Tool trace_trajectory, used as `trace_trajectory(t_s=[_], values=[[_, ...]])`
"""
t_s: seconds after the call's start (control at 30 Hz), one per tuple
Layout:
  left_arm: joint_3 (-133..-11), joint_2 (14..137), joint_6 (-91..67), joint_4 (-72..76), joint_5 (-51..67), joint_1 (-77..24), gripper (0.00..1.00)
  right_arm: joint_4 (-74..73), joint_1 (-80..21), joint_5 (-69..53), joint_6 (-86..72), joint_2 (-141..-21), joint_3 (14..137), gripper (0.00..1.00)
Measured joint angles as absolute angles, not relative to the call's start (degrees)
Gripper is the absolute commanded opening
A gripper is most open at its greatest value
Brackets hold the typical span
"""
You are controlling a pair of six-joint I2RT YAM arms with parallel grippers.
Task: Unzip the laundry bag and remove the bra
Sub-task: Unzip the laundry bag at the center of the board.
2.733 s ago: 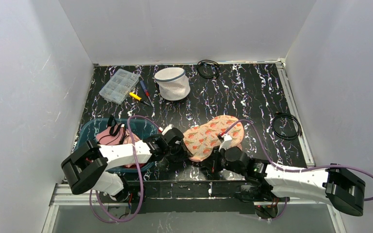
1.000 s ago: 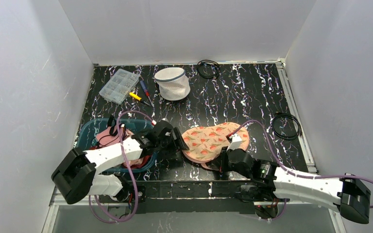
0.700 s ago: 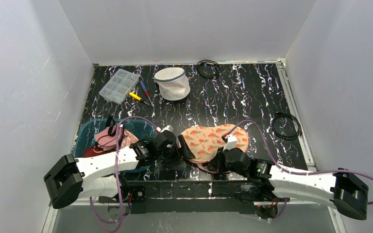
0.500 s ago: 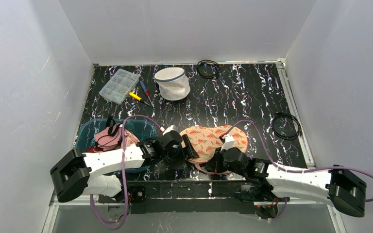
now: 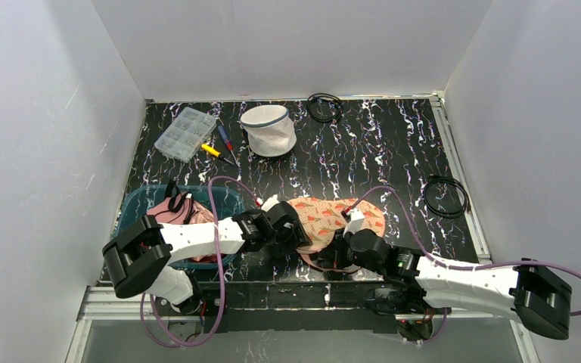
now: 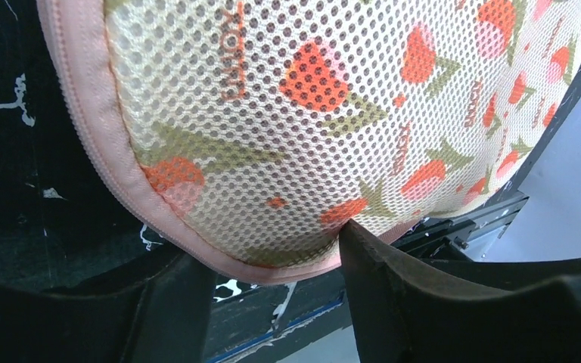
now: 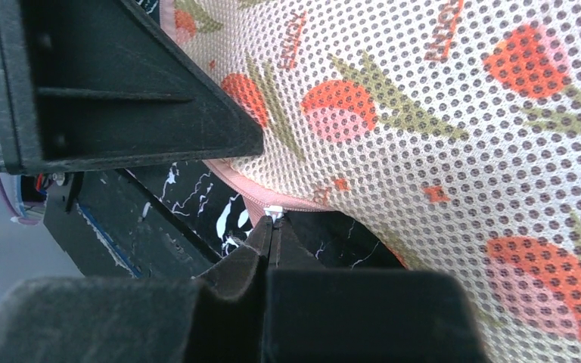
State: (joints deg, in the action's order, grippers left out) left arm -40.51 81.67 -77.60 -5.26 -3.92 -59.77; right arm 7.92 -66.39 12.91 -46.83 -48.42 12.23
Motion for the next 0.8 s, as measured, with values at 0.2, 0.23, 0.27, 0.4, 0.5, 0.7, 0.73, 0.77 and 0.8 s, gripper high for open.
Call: trace_trajectory(t_s=[0.2,0.23,0.27,0.4,0.5,0.7,0.73,0.77,0.8], values=[[-40.8,81.6,-78.8,-5.9,-5.5,-59.9,0.28,7.8,-66.4,12.9,-47.2,-46.5,12.2,0.01],[-40.8,81.5,-79.0,-6.0,-5.6,-59.9,0.23,7.7,-66.4,12.9,-47.3,-46.3,12.2,0.01],[-40.8,81.4,-79.1,-6.1,-5.8,-59.9,0.19,7.5,-66.4,12.9,-47.4,-46.0,12.2,0.01],[-41.0,80.8,-79.8,-6.1,-6.2,-60.0,0.0,7.0,-66.4,12.9,-47.7,-45.4,12.2,0.01],[-41.6,80.6,-79.9,-6.2,-6.6,-60.1,0.0,5.9,-66.4,13.2,-47.8,-44.6,12.2,0.01],[-41.8,79.2,-80.0,-8.0,-7.6,-60.2,0.0,1.5,-66.4,15.0,-48.2,-41.4,12.2,0.01],[-41.8,78.8,-80.0,-8.3,-7.9,-60.2,0.0,0.7,-66.4,15.3,-48.3,-40.8,12.2,0.01],[-41.8,78.3,-80.0,-8.8,-8.1,-60.2,0.0,-0.1,-66.4,15.5,-48.6,-40.2,12.2,0.01],[-41.8,77.9,-80.1,-9.1,-8.3,-60.1,0.0,-0.8,-66.4,15.8,-48.9,-39.7,12.2,0.01]])
